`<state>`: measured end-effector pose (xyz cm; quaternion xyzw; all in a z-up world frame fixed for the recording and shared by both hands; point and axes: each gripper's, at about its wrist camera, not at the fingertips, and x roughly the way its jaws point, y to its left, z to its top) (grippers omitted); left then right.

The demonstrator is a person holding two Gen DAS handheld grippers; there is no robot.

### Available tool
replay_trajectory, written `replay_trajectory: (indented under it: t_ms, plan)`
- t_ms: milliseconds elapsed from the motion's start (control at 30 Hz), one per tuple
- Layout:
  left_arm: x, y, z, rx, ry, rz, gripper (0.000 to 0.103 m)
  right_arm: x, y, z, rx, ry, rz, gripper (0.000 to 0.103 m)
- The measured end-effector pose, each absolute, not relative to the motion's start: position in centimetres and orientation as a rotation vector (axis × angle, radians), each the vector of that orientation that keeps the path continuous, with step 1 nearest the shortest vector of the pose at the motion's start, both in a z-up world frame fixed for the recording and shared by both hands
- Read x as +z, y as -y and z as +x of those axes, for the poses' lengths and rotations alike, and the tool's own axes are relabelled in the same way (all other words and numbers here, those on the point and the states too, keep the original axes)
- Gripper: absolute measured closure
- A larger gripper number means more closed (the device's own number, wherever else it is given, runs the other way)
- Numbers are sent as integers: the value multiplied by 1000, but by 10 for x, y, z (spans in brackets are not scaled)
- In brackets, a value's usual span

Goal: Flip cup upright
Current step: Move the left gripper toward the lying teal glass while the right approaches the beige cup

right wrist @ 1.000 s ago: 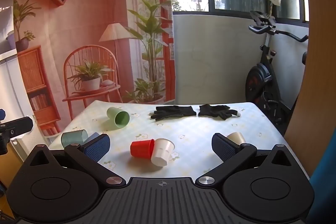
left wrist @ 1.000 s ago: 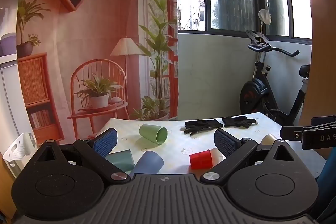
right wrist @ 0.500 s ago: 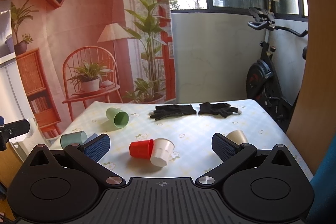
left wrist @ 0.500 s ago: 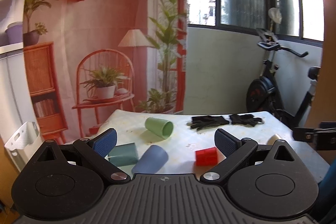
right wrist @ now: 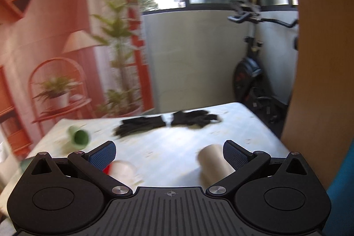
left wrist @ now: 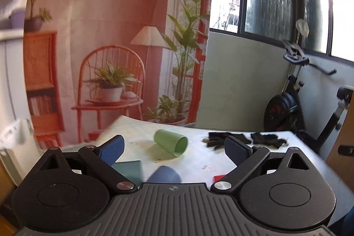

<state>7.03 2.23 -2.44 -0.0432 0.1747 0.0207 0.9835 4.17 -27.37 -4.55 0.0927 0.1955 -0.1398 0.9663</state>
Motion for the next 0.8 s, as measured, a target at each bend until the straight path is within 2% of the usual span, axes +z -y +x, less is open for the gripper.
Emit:
replay_trajectory:
  t_ms: [167,633,800]
  plan:
    - [-36,-21,91,28,-379,-175,6,-68,297,61,-369,-353,132,0]
    - [-63,-19,137,-7,-513,-153,7,-147,338,134,-355,-598,145,0]
    - [-71,-20,151,-10,-567,-172,15,-169,343,149,-360,-680,127,0]
